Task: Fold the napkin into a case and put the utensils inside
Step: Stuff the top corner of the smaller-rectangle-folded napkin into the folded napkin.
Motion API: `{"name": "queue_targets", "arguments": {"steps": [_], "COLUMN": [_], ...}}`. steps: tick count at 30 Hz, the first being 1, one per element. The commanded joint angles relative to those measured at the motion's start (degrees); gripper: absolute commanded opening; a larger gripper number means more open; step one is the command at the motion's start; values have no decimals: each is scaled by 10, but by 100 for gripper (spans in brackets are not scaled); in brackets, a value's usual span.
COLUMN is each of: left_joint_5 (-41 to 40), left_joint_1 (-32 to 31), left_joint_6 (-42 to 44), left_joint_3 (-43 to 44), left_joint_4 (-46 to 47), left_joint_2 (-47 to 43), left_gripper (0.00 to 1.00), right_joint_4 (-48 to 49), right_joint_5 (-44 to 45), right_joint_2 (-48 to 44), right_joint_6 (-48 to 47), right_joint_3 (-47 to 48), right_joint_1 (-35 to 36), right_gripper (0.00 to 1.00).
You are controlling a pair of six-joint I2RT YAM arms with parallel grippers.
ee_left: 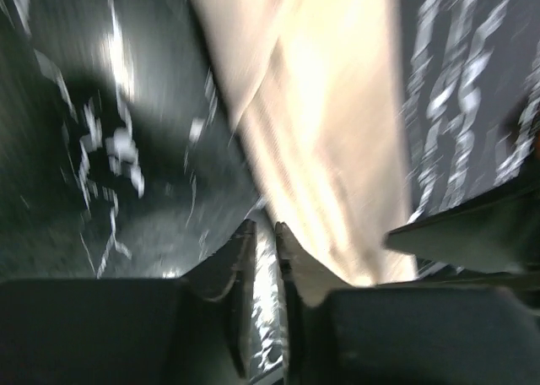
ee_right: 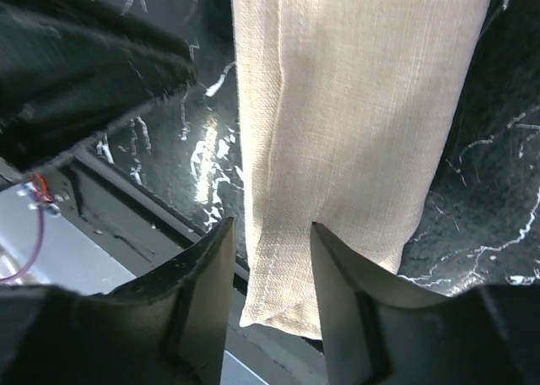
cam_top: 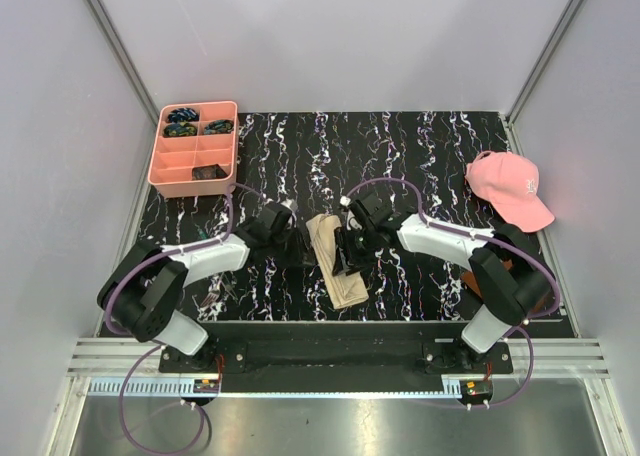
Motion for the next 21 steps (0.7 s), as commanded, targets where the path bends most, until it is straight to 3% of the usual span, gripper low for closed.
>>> {"name": "queue_targets", "arguments": {"steps": [1, 5, 11, 15, 21], "left_joint_5": [20, 11, 13, -1, -16], "left_joint_1": [-35, -59, -91, -109, -109], "left_joint_6": [-27, -50, -85, -105, -108], "left_joint_3": [-30, -43, -55, -58, -65], "left_joint_4": [46, 62, 118, 127, 127], "left_joint_2": [-11, 9, 38, 53, 40], "left_gripper": [13, 10, 7, 6, 5], "right_joint_4": [-22, -22, -22, -21, 3], "right_joint_5": [43, 51, 65, 52, 36], "right_joint_2": [-14, -7, 2, 7, 9], "right_joint_6": [-10, -3, 4, 15, 51], "right_joint_3": [17, 16, 16, 22, 0], "right_joint_1": [16, 23, 35, 44, 49], "right_gripper": [48, 38, 31, 14, 7]}}
